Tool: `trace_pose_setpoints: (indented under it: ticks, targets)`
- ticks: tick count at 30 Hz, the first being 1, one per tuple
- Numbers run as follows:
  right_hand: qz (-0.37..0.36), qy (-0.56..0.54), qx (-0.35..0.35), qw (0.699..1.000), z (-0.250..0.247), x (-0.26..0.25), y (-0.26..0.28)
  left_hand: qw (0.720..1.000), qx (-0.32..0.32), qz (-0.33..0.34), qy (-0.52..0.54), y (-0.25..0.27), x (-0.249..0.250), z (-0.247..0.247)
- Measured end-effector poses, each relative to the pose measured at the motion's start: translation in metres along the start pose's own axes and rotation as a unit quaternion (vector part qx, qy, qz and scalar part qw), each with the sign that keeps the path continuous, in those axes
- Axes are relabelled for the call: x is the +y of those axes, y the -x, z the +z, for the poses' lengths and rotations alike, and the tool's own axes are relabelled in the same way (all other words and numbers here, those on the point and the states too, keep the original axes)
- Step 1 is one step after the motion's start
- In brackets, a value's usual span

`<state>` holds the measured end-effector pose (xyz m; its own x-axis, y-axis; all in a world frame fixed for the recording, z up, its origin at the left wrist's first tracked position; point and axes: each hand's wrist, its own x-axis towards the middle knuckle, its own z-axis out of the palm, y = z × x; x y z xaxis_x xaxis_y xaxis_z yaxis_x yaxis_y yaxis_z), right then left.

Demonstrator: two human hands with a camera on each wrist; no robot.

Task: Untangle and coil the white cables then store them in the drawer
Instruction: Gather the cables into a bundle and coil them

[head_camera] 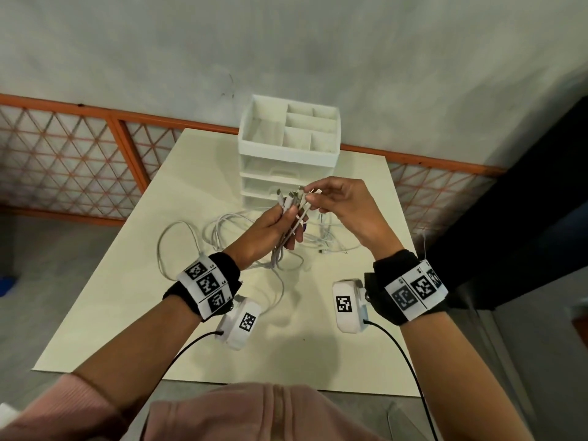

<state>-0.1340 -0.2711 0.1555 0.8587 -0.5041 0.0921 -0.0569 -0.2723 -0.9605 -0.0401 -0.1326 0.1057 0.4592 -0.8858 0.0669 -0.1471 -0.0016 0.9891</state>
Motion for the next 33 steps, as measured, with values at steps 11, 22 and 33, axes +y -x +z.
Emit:
trace_pose_setpoints:
  ticks: [11,22,33]
  targets:
    - [-0.02,0.038,-0.049,0.998,-0.01,-0.006,-0.002,1.0,-0.005,-0.002,-0.001,-0.004,0.013,0.006]
    - [-0.023,0.032,-0.034,0.999,-0.009,-0.007,-0.006,1.0,0.018,-0.002,-0.004,-0.01,0.012,0.011]
    - [-0.018,-0.028,-0.04,0.999,-0.006,-0.009,-0.004,0.999,-0.005,-0.005,0.047,-0.01,0.011,0.01]
